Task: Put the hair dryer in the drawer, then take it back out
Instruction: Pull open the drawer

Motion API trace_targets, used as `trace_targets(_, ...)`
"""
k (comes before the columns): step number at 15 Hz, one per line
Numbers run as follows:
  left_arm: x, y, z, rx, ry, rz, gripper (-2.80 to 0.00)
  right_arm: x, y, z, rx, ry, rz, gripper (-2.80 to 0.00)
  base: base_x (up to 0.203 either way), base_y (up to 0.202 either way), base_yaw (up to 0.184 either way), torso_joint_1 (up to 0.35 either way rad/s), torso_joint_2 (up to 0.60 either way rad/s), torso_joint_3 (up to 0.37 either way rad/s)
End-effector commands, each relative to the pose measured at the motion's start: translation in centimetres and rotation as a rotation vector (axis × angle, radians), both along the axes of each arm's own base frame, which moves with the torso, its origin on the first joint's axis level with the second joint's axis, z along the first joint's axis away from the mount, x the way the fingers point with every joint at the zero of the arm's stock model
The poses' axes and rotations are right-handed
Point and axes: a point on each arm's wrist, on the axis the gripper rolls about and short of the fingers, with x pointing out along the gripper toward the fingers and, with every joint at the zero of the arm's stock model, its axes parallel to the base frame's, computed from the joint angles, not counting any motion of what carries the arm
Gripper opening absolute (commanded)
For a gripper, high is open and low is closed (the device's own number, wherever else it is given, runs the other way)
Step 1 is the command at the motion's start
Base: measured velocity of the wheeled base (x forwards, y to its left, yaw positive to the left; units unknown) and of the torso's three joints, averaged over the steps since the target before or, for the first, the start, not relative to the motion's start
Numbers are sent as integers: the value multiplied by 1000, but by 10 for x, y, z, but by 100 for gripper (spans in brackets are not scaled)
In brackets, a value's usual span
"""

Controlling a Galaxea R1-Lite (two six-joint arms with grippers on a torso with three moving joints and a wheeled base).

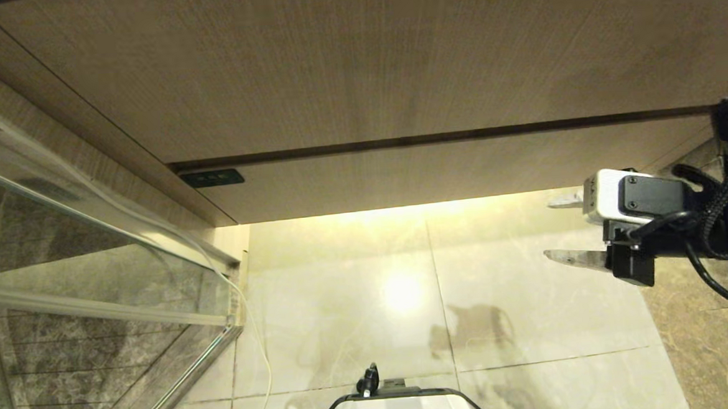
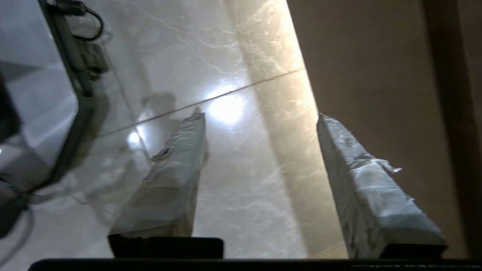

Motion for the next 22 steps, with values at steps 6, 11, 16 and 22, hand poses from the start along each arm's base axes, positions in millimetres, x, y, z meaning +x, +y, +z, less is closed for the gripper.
trace_targets(6, 0, 0, 0, -1, 1, 0, -280, 76, -13, -22, -277, -213, 168, 0, 0, 0, 0, 0, 0, 0)
trace_targets(11, 0, 0, 0, -1, 0, 0, -280, 101, -13, -22, -254, -314, 145, 0, 0, 0, 0, 0, 0, 0)
trace_targets(16, 0, 0, 0, -1, 0, 0, -280, 108, -12, -23, -222, -317, 96, 0, 0, 0, 0, 0, 0, 0)
trace_targets(22, 0, 0, 0, -1, 1, 0, -280, 130, 7, -18, -130, -299, -49, 0, 0, 0, 0, 0, 0, 0)
